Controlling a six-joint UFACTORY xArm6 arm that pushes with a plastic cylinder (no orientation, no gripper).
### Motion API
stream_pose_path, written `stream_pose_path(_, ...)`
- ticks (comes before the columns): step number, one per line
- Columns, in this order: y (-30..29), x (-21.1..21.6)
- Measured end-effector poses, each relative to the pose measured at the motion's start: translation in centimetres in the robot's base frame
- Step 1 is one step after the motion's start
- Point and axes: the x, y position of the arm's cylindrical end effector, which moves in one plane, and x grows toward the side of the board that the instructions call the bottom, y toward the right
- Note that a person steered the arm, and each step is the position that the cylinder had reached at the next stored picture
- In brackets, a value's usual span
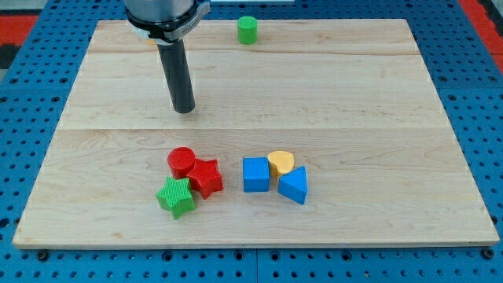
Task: Push blue triangle towards top side of the board
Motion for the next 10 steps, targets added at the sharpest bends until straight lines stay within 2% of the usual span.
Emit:
stream_pose_path(2,1.5,0.1)
stream_pose_path(3,10.8,2.0)
stream_pose_path(5,23.2,10.3)
stream_pose_path(6,22.7,16.7)
stream_pose_path(7,20.0,18.4)
stream_pose_path(10,15.7,18.3)
